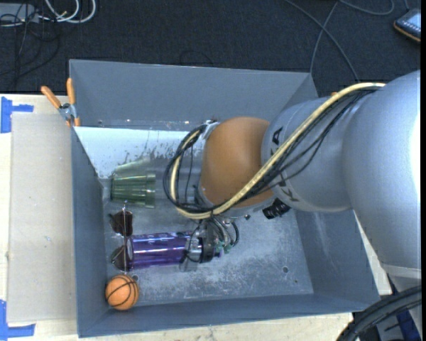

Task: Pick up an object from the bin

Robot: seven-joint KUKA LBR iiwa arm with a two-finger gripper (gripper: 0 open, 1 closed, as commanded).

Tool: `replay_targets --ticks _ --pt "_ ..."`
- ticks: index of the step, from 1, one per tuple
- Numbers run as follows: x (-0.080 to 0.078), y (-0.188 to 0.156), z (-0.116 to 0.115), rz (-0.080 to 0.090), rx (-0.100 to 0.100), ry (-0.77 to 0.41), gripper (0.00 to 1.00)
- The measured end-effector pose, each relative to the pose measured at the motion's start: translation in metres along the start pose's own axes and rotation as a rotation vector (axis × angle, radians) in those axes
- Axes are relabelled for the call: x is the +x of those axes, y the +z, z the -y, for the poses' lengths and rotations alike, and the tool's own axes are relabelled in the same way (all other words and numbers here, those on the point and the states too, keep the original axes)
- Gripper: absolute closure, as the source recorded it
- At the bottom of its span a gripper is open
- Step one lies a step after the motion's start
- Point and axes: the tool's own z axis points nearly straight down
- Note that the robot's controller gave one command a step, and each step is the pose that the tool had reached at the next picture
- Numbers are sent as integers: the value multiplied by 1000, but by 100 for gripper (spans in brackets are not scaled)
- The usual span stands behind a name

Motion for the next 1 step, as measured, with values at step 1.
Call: replay_targets --ticks 1 --pt "4 48 6 1 -1 21 0"
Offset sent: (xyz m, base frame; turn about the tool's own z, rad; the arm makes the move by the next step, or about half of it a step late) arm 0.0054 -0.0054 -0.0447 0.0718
